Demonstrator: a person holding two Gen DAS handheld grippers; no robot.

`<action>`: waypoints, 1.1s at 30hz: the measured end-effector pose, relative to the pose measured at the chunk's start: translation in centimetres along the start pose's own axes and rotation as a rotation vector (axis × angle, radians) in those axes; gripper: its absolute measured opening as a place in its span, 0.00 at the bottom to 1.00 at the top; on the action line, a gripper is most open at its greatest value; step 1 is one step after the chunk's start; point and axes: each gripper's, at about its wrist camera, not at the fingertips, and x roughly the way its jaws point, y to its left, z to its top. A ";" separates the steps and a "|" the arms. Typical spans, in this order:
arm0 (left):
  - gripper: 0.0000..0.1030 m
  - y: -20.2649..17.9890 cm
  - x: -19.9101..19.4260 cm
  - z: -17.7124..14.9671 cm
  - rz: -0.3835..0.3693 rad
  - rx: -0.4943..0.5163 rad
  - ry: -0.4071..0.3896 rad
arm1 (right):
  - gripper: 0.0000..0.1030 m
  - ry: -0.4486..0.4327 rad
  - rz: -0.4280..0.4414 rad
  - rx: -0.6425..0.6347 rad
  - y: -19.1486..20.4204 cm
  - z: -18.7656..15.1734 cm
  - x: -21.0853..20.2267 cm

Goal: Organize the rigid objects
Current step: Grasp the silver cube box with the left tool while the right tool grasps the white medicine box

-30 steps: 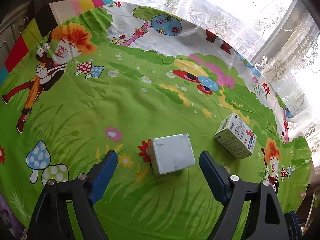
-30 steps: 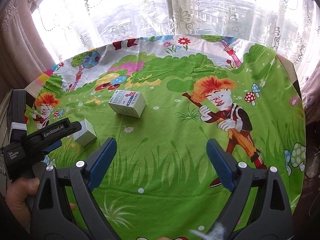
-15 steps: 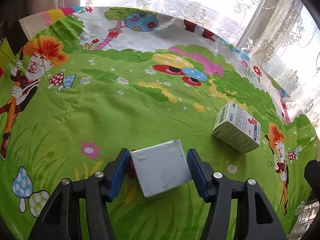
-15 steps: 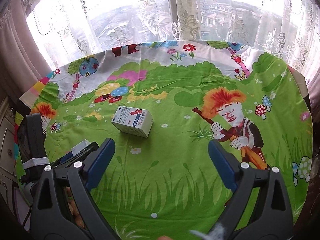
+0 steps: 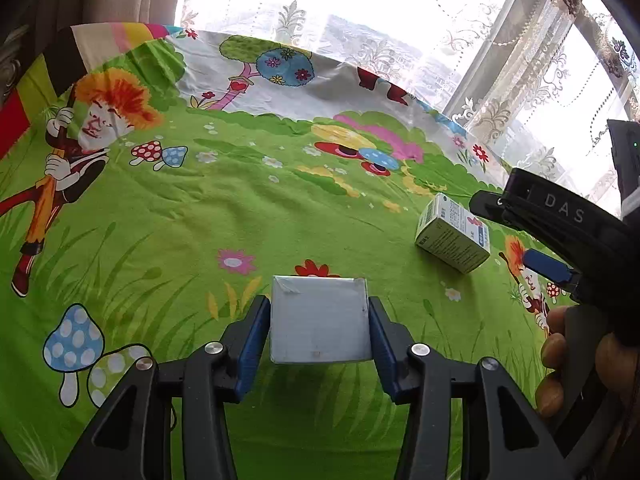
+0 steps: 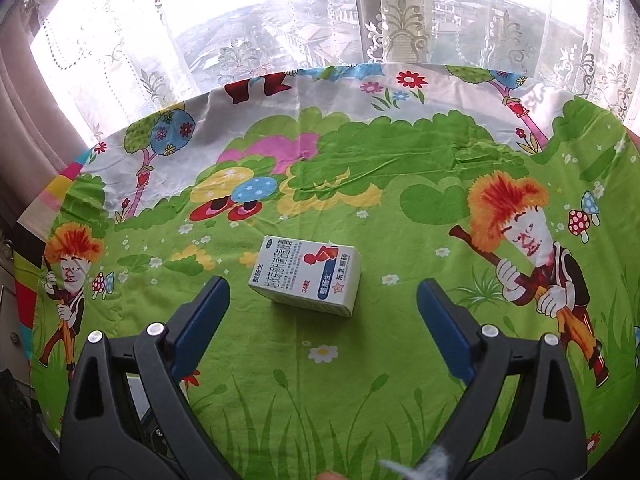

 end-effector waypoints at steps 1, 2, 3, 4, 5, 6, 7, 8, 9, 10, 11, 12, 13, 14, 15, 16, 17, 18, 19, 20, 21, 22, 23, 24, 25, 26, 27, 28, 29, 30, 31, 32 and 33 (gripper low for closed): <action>0.48 0.1 -0.4 -0.3 0.004 0.006 -0.009 | 0.93 0.005 0.000 -0.001 0.2 0.0 0.4; 0.48 0.3 -0.8 -0.6 0.009 0.007 -0.016 | 0.93 0.008 0.000 -0.001 0.4 0.1 0.7; 0.48 0.5 -1.1 -1.0 0.013 0.006 -0.021 | 0.93 0.010 -0.001 0.001 0.6 0.2 1.0; 0.48 0.6 -1.4 -1.3 0.017 0.007 -0.025 | 0.93 0.012 -0.004 0.006 0.8 0.3 1.3; 0.48 0.8 -1.7 -1.7 0.021 0.010 -0.029 | 0.93 0.012 -0.007 0.010 1.0 0.4 1.5; 0.48 0.9 -1.9 -2.0 0.028 0.015 -0.033 | 0.93 0.011 -0.013 0.014 1.1 0.6 1.9; 0.48 0.9 -2.1 -2.2 0.034 0.022 -0.037 | 0.93 0.009 -0.025 0.019 1.2 0.8 2.2; 0.48 0.8 -2.2 -2.5 0.040 0.029 -0.039 | 0.93 0.009 -0.038 0.026 1.2 0.9 2.6; 0.48 0.8 -2.2 -2.6 0.044 0.036 -0.040 | 0.93 0.013 -0.048 0.034 1.2 1.0 3.2; 0.48 0.8 -2.3 -2.8 0.048 0.043 -0.041 | 0.93 0.021 -0.057 0.038 1.1 1.1 3.8; 0.48 0.7 -2.4 -3.0 0.055 0.050 -0.044 | 0.93 0.031 -0.066 0.039 1.1 1.0 4.4; 0.48 0.7 -2.5 -3.1 0.062 0.056 -0.047 | 0.90 0.039 -0.072 0.037 0.9 0.9 4.9; 0.48 0.8 -2.6 -3.3 0.067 0.062 -0.050 | 0.84 0.044 -0.074 0.031 0.8 0.7 5.3; 0.48 0.8 -2.8 -3.5 0.070 0.066 -0.052 | 0.75 0.041 -0.055 0.029 0.6 0.5 5.3; 0.48 0.8 -2.9 -3.6 0.074 0.069 -0.055 | 0.74 0.032 -0.054 0.027 0.4 0.3 5.1; 0.48 0.9 -3.0 -3.7 0.079 0.072 -0.056 | 0.74 0.026 -0.066 0.020 0.4 0.0 4.8; 0.48 0.9 -3.1 -3.8 0.082 0.073 -0.057 | 0.73 0.022 -0.078 0.008 0.4 -0.2 4.5; 0.48 0.9 -3.2 -3.9 0.087 0.074 -0.058 | 0.73 0.016 -0.082 -0.002 0.3 -0.5 4.0; 0.48 0.9 -3.3 -4.0 0.092 0.076 -0.059 | 0.73 0.012 -0.082 -0.003 0.1 -0.8 3.6; 0.48 0.9 -3.5 -4.2 0.094 0.078 -0.061 | 0.73 0.010 -0.083 0.004 -0.1 -1.2 3.2; 0.48 1.0 -3.6 -4.3 0.094 0.082 -0.062 | 0.73 0.008 -0.083 0.009 -0.4 -1.7 2.7; 0.48 1.0 -3.7 -4.5 0.096 0.085 -0.058 | 0.73 0.009 -0.083 0.009 -0.7 -2.2 2.3; 0.48 1.1 -3.7 -4.7 0.098 0.083 -0.052 | 0.73 0.012 -0.086 0.008 -0.9 -2.7 1.8; 0.48 1.3 -3.8 -4.9 0.098 0.079 -0.047 | 0.73 0.013 -0.088 0.012 -1.2 -3.2 1.4; 0.48 1.4 -4.0 -5.1 0.099 0.075 -0.044 | 0.73 0.015 -0.092 0.013 -1.5 -3.8 0.9; 0.48 1.6 -4.2 -5.2 0.099 0.071 -0.042 | 0.73 0.017 -0.092 0.010 -1.6 -4.4 0.5; 0.48 1.8 -4.5 -5.4 0.098 0.066 -0.042 | 0.73 0.018 -0.093 0.006 -1.9 -5.0 -0.1; 0.48 1.9 -4.8 -5.5 0.096 0.062 -0.043 | 0.73 0.016 -0.095 0.006 -2.1 -5.6 -0.7; 0.48 2.0 -5.1 -5.6 0.096 0.060 -0.045 | 0.73 0.014 -0.098 0.005 -2.2 -6.2 -1.4; 0.48 2.2 -5.5 -5.9 0.098 0.061 -0.048 | 0.73 0.011 -0.098 0.003 -2.3 -6.8 -2.0; 0.48 2.3 -5.8 -6.0 0.097 0.060 -0.049 | 0.73 0.007 -0.095 0.001 -2.3 -7.6 -2.8; 0.48 2.4 -6.2 -6.2 0.097 0.058 -0.051 | 0.73 0.004 -0.092 0.000 -2.4 -8.2 -3.6; 0.48 2.5 -6.5 -6.4 0.097 0.055 -0.053 | 0.73 0.000 -0.086 -0.001 -2.5 -8.8 -4.4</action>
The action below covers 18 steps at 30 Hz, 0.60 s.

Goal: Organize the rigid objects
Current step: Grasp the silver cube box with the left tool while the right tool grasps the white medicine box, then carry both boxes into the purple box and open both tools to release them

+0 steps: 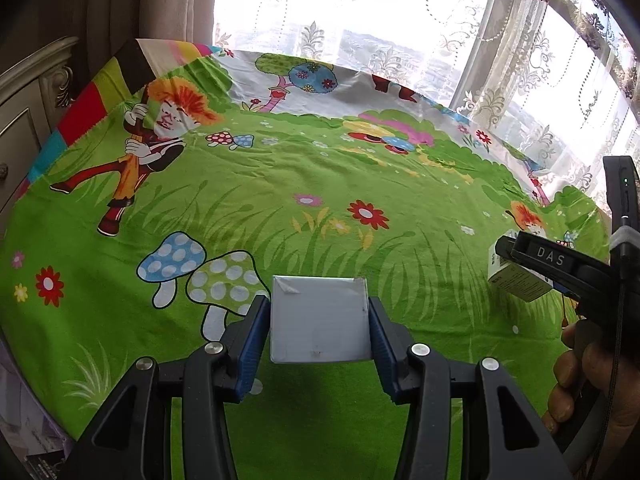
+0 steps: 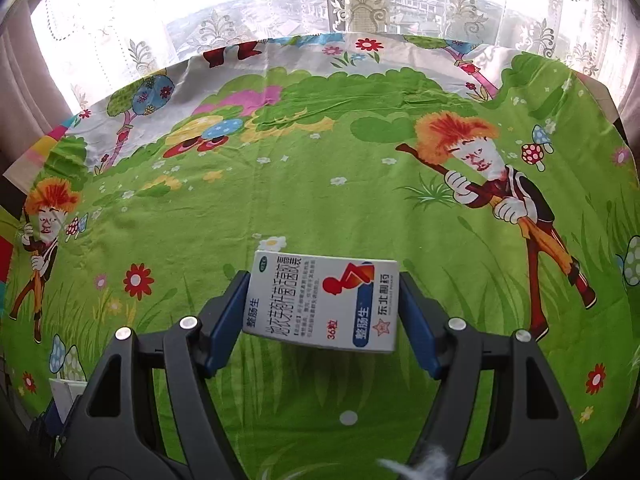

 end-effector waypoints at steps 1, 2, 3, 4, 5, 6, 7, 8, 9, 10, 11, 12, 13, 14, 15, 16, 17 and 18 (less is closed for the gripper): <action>0.48 0.2 -0.4 -0.2 0.000 -0.004 -0.003 | 0.73 -0.006 0.005 -0.004 -0.1 -0.6 -0.8; 0.48 0.4 -0.8 -0.4 0.000 -0.008 -0.006 | 0.73 -0.014 0.009 -0.012 0.0 -1.2 -1.7; 0.48 0.6 -1.3 -0.5 0.001 -0.012 -0.008 | 0.73 -0.020 0.015 -0.019 0.0 -1.8 -2.6; 0.48 0.9 -1.7 -0.7 0.001 -0.017 -0.010 | 0.73 -0.027 0.022 -0.024 0.1 -2.3 -3.4; 0.48 1.1 -2.1 -0.9 0.000 -0.024 -0.012 | 0.73 -0.032 0.028 -0.028 0.1 -2.7 -4.1; 0.48 1.3 -2.5 -1.2 -0.001 -0.030 -0.012 | 0.73 -0.037 0.036 -0.032 0.2 -3.2 -4.9; 0.48 1.5 -2.9 -1.4 0.000 -0.034 -0.013 | 0.73 -0.043 0.043 -0.034 0.2 -3.5 -5.7; 0.48 1.7 -3.4 -1.7 0.001 -0.038 -0.014 | 0.73 -0.049 0.052 -0.034 0.3 -3.9 -6.3; 0.48 1.8 -3.8 -2.0 0.001 -0.039 -0.018 | 0.73 -0.054 0.058 -0.034 0.3 -4.2 -7.0; 0.48 1.9 -4.3 -2.2 0.002 -0.039 -0.021 | 0.73 -0.059 0.063 -0.036 0.4 -4.5 -7.7; 0.48 2.0 -4.8 -2.5 0.004 -0.037 -0.025 | 0.73 -0.064 0.069 -0.038 0.4 -4.9 -8.3; 0.48 2.0 -5.2 -2.8 0.007 -0.035 -0.029 | 0.73 -0.065 0.075 -0.039 0.4 -5.3 -8.8; 0.48 2.1 -5.6 -3.1 0.007 -0.035 -0.032 | 0.73 -0.066 0.081 -0.039 0.4 -5.7 -9.3; 0.48 2.1 -6.0 -3.3 0.006 -0.035 -0.034 | 0.73 -0.067 0.086 -0.041 0.4 -6.2 -9.8; 0.48 2.2 -6.4 -3.6 0.006 -0.034 -0.036 | 0.73 -0.068 0.090 -0.044 0.4 -6.6 -10.2; 0.48 2.2 -6.7 -3.9 0.006 -0.035 -0.037 | 0.73 -0.070 0.093 -0.050 0.5 -7.1 -10.6; 0.48 2.2 -7.0 -4.1 0.006 -0.035 -0.038 | 0.73 -0.069 0.095 -0.055 0.6 -7.6 -10.9; 0.48 2.3 -7.3 -4.3 0.005 -0.035 -0.039 | 0.73 -0.067 0.098 -0.060 0.7 -8.0 -11.1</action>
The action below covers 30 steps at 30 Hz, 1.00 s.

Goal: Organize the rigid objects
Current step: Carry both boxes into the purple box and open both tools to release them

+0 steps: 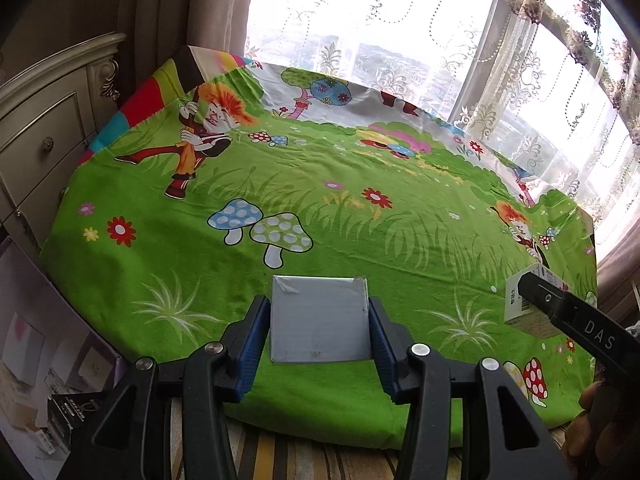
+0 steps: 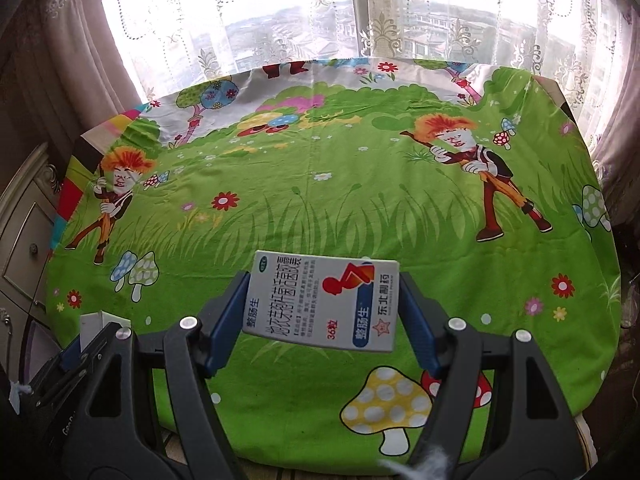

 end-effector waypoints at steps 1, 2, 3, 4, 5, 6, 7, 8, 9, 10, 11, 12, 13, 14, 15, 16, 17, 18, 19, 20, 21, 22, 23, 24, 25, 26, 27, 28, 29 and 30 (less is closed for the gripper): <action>0.48 0.0 -0.3 -0.2 -0.002 0.001 -0.001 | 0.73 0.004 0.004 -0.007 0.1 -0.5 -0.2; 0.48 0.0 -0.6 -0.4 -0.004 0.003 -0.004 | 0.73 0.008 0.010 -0.011 0.2 -1.0 -0.4; 0.48 0.0 -0.9 -0.5 -0.004 0.004 -0.009 | 0.73 0.013 0.017 -0.015 0.3 -1.4 -0.5; 0.48 0.0 -1.2 -0.7 -0.004 0.005 -0.012 | 0.73 0.018 0.024 -0.020 0.5 -1.7 -0.7; 0.48 0.0 -1.5 -0.9 -0.005 0.005 -0.013 | 0.73 0.018 0.029 -0.026 0.6 -2.0 -0.9; 0.48 0.0 -1.7 -1.0 -0.006 0.004 -0.013 | 0.73 0.015 0.032 -0.034 0.8 -2.3 -1.3; 0.48 0.1 -2.0 -1.2 -0.008 0.002 -0.013 | 0.73 0.010 0.034 -0.042 0.9 -2.5 -1.6; 0.48 0.1 -2.2 -1.4 -0.010 0.001 -0.013 | 0.73 0.007 0.037 -0.048 1.0 -2.6 -1.9; 0.48 0.2 -2.5 -1.6 -0.013 0.000 -0.014 | 0.73 0.005 0.040 -0.052 1.1 -2.9 -2.2; 0.48 0.2 -2.7 -1.8 -0.013 0.000 -0.014 | 0.73 0.007 0.045 -0.055 1.2 -3.1 -2.4; 0.48 0.2 -2.9 -1.9 -0.015 0.001 -0.014 | 0.73 0.010 0.049 -0.059 1.3 -3.3 -2.6; 0.48 0.3 -3.1 -2.1 -0.015 0.002 -0.012 | 0.73 0.013 0.053 -0.065 1.4 -3.5 -2.7; 0.48 0.3 -3.3 -2.2 -0.014 0.003 -0.010 | 0.73 0.016 0.057 -0.070 1.5 -3.7 -2.9; 0.48 0.4 -3.5 -2.4 -0.014 0.005 -0.009 | 0.73 0.021 0.063 -0.074 1.6 -3.9 -3.0; 0.48 0.4 -3.7 -2.6 -0.014 0.007 -0.011 | 0.73 0.025 0.068 -0.078 1.7 -4.1 -3.1; 0.48 0.5 -4.0 -2.7 -0.014 0.008 -0.012 | 0.73 0.026 0.070 -0.084 1.9 -4.3 -3.3; 0.48 0.6 -4.3 -2.9 -0.014 0.007 -0.012 | 0.73 0.025 0.071 -0.091 2.0 -4.4 -3.4; 0.48 0.8 -4.6 -3.1 -0.015 0.006 -0.012 | 0.73 0.022 0.071 -0.099 2.1 -4.5 -3.6; 0.48 1.0 -4.8 -3.2 -0.015 0.004 -0.012 | 0.73 0.021 0.072 -0.105 2.3 -4.6 -3.7; 0.48 1.2 -5.0 -3.4 -0.013 0.002 -0.011 | 0.73 0.021 0.074 -0.113 2.4 -4.8 -3.9; 0.48 1.4 -5.1 -3.5 -0.011 0.001 -0.007 | 0.73 0.020 0.075 -0.120 2.6 -4.9 -4.0; 0.48 1.6 -5.3 -3.6 -0.008 0.000 -0.006 | 0.73 0.019 0.074 -0.128 2.7 -5.1 -4.1; 0.48 1.8 -5.5 -3.7 -0.004 -0.001 -0.007 | 0.73 0.018 0.075 -0.135 2.9 -5.2 -4.2; 0.48 2.0 -5.8 -3.8 -0.002 0.000 -0.009 | 0.73 0.018 0.076 -0.145 3.1 -5.3 -4.3; 0.48 2.1 -6.1 -4.0 -0.001 0.002 -0.013 | 0.73 0.018 0.076 -0.153 3.2 -5.5 -4.4; 0.48 2.3 -6.4 -4.1 0.000 0.004 -0.018 | 0.73 0.018 0.076 -0.160 3.4 -5.6 -4.6; 0.48 2.4 -6.7 -4.2 0.001 0.004 -0.021 | 0.73 0.018 0.078 -0.167 3.6 -5.7 -4.7; 0.48 2.6 -7.0 -4.3 0.001 0.004 -0.024 | 0.73 0.017 0.080 -0.173 3.8 -5.7 -4.8; 0.48 2.9 -7.2 -4.4 0.002 0.002 -0.029 | 0.73 0.017 0.085 -0.177 4.0 -5.7 -5.0; 0.48 3.2 -7.4 -4.5 0.004 0.000 -0.033 | 0.73 0.016 0.091 -0.179 4.2 -5.8 -5.1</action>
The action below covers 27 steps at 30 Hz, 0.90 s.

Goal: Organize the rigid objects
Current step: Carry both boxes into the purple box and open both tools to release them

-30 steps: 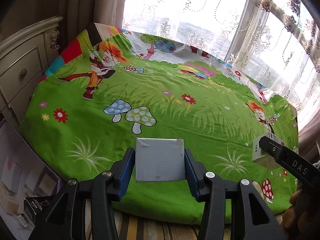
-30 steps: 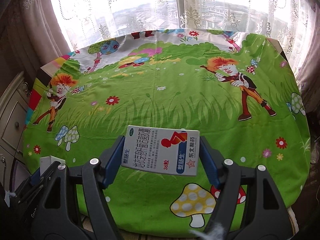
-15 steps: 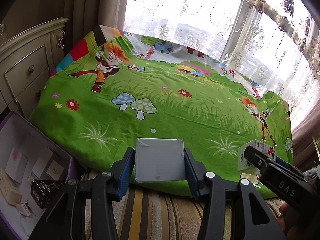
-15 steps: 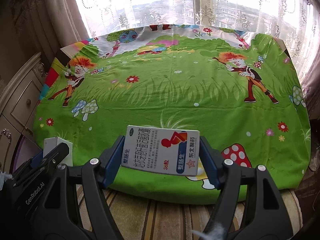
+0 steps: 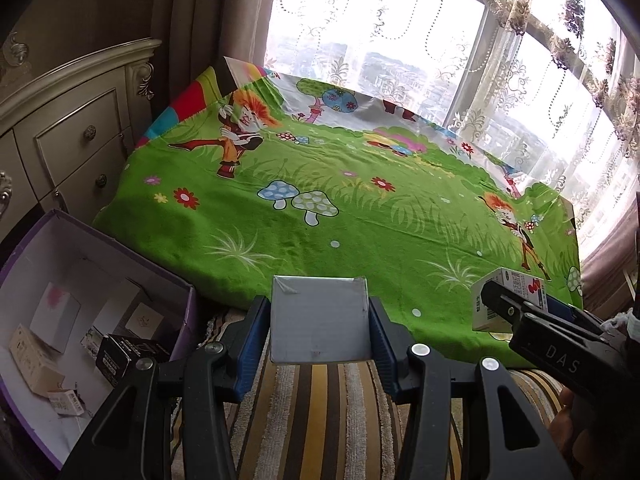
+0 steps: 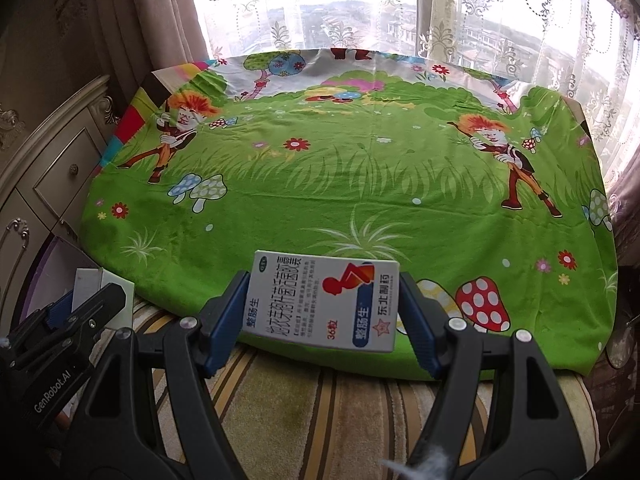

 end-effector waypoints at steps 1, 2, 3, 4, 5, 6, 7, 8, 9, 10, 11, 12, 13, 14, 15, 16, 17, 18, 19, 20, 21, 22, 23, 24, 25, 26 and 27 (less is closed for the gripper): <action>0.48 0.2 -0.2 -0.1 0.000 -0.002 -0.001 | 0.73 -0.002 0.006 -0.003 0.2 -0.1 -0.1; 0.48 0.5 -0.3 -0.1 -0.002 -0.006 0.000 | 0.73 -0.001 0.012 -0.006 0.5 -0.1 -0.2; 0.48 0.7 -0.4 -0.2 -0.002 -0.009 0.001 | 0.73 0.000 0.018 -0.010 0.7 -0.1 -0.3; 0.48 1.0 -0.5 -0.2 0.000 -0.012 0.000 | 0.73 0.003 0.028 -0.012 1.0 -0.1 -0.3; 0.48 1.3 -0.7 -0.2 0.002 -0.015 -0.003 | 0.73 0.003 0.037 -0.014 1.3 -0.1 -0.4; 0.48 1.6 -1.0 -0.2 0.002 -0.019 -0.009 | 0.73 0.003 0.044 -0.019 1.7 -0.1 -0.5; 0.48 2.0 -1.2 -0.2 0.005 -0.023 -0.016 | 0.73 0.002 0.050 -0.027 2.1 0.0 -0.6; 0.48 2.4 -1.5 -0.2 0.012 -0.029 -0.024 | 0.73 0.001 0.059 -0.035 2.6 -0.1 -0.7; 0.48 2.9 -1.7 -0.1 0.020 -0.034 -0.031 | 0.73 0.002 0.071 -0.042 3.1 0.0 -0.8; 0.48 3.4 -2.0 -0.1 0.030 -0.039 -0.037 | 0.73 0.003 0.083 -0.050 3.6 0.0 -0.8; 0.48 4.1 -2.3 -0.1 0.038 -0.047 -0.043 | 0.73 0.003 0.093 -0.057 4.1 0.0 -0.9; 0.48 4.7 -2.6 -0.1 0.046 -0.056 -0.046 | 0.73 0.007 0.104 -0.062 4.6 0.0 -0.9; 0.48 5.3 -2.8 -0.2 0.057 -0.064 -0.048 | 0.73 0.014 0.116 -0.065 5.1 0.0 -0.8; 0.48 5.9 -3.1 -0.2 0.072 -0.069 -0.051 | 0.73 0.022 0.131 -0.072 5.7 0.0 -0.7; 0.48 6.7 -3.4 -0.3 0.090 -0.073 -0.057 | 0.73 0.029 0.141 -0.082 6.3 0.0 -0.7; 0.48 7.4 -3.7 -0.3 0.105 -0.081 -0.060 | 0.73 0.035 0.151 -0.097 7.0 -0.1 -0.6; 0.48 8.1 -3.9 -0.3 0.117 -0.088 -0.061 | 0.73 0.039 0.159 -0.109 7.6 -0.2 -0.6; 0.48 8.8 -4.0 -0.3 0.135 -0.094 -0.062 | 0.73 0.045 0.170 -0.122 8.3 -0.3 -0.6; 0.48 9.6 -4.2 -0.4 0.155 -0.100 -0.065 | 0.73 0.050 0.185 -0.134 9.0 -0.4 -0.6; 0.48 10.2 -4.3 -0.4 0.170 -0.105 -0.066 | 0.73 0.054 0.196 -0.146 9.7 -0.5 -0.6; 0.48 10.9 -4.3 -0.5 0.183 -0.111 -0.065 | 0.73 0.057 0.207 -0.160 10.5 -0.6 -0.7; 0.48 11.5 -4.4 -0.6 0.194 -0.116 -0.063 | 0.73 0.061 0.218 -0.176 11.2 -0.7 -0.7; 0.48 12.1 -4.5 -0.8 0.209 -0.117 -0.060 | 0.73 0.065 0.229 -0.191 12.0 -0.9 -0.7; 0.48 12.6 -4.5 -1.0 0.221 -0.118 -0.058 | 0.73 0.068 0.238 -0.206 12.7 -1.1 -0.7; 0.48 13.2 -4.6 -1.1 0.234 -0.120 -0.056 | 0.73 0.073 0.250 -0.221 13.5 -1.3 -0.7; 0.48 13.7 -4.7 -1.4 0.250 -0.121 -0.052 | 0.73 0.079 0.262 -0.235 14.3 -1.5 -0.7; 0.48 14.2 -4.8 -1.6 0.264 -0.122 -0.048 | 0.73 0.085 0.274 -0.247 15.0 -1.7 -0.7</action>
